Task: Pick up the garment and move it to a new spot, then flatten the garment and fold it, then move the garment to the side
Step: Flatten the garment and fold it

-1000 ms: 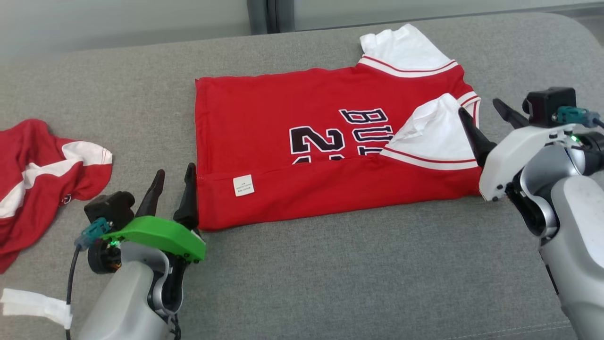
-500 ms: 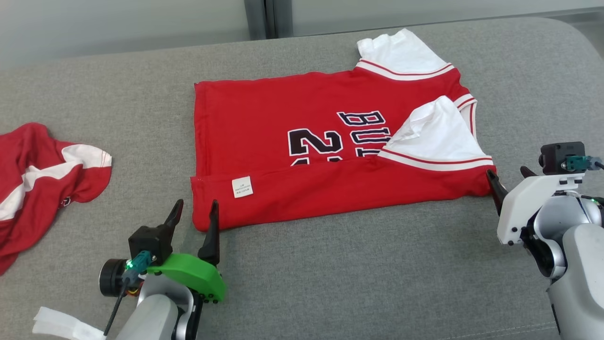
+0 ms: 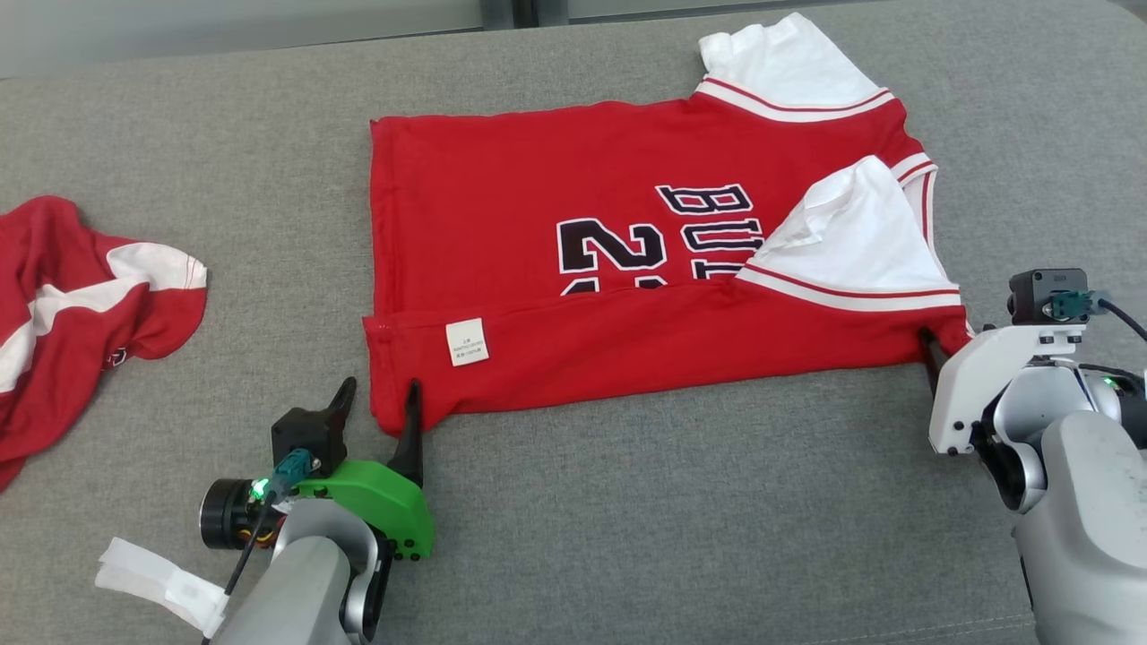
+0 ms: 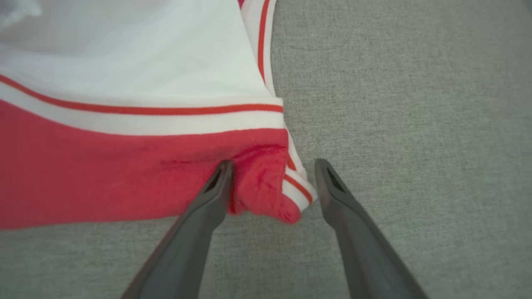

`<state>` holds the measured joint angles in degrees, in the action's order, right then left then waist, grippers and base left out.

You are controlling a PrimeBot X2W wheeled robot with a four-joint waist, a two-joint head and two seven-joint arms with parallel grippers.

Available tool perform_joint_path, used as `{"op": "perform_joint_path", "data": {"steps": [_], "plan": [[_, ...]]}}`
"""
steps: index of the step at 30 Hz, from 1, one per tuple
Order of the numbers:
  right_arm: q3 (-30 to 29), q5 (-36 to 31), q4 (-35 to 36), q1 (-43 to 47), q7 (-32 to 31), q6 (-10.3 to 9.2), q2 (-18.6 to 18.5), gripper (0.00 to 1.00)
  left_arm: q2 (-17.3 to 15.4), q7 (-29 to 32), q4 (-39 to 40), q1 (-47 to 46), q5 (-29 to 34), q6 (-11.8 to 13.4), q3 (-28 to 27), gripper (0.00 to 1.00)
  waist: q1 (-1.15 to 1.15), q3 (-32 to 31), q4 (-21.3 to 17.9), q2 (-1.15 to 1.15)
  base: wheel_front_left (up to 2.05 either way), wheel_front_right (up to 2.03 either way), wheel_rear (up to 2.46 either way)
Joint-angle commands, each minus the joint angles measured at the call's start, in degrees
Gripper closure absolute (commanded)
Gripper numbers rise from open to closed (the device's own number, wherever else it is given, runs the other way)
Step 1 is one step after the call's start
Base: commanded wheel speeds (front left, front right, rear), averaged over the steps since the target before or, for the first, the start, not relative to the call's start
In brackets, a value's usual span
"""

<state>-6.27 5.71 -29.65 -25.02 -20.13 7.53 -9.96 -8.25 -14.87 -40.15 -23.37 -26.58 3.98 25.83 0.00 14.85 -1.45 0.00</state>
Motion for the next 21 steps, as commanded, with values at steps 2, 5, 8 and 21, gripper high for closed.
{"op": "perform_joint_path", "data": {"steps": [2,5,8,21], "plan": [[-0.24,-0.65,-1.33,-1.01,-0.22,-0.08,0.37,0.0,0.01,-0.06,-1.36,-0.92,0.38,-0.32,-0.11,0.0,0.0,0.52,0.07,0.0,0.0,0.0,0.0],[-0.14,-0.77,-2.98,-1.41,-1.04,-0.08,0.88,0.0,0.16,0.08,-3.47,-1.18,-0.02,0.66,-0.49,0.0,0.0,1.02,0.18,0.0,0.0,0.0,0.0],[0.32,-0.09,-4.32,-1.16,-1.95,-0.07,1.33,0.0,0.66,0.61,-5.17,-1.52,-0.59,0.53,-0.41,0.0,0.0,1.25,0.38,0.0,0.0,0.0,0.0],[1.04,3.64,-3.19,1.33,-1.37,-0.09,0.34,1.0,2.5,2.66,-7.63,-0.86,-3.88,-3.9,0.77,1.0,0.0,-0.52,0.2,0.0,0.0,0.0,0.0]]}}
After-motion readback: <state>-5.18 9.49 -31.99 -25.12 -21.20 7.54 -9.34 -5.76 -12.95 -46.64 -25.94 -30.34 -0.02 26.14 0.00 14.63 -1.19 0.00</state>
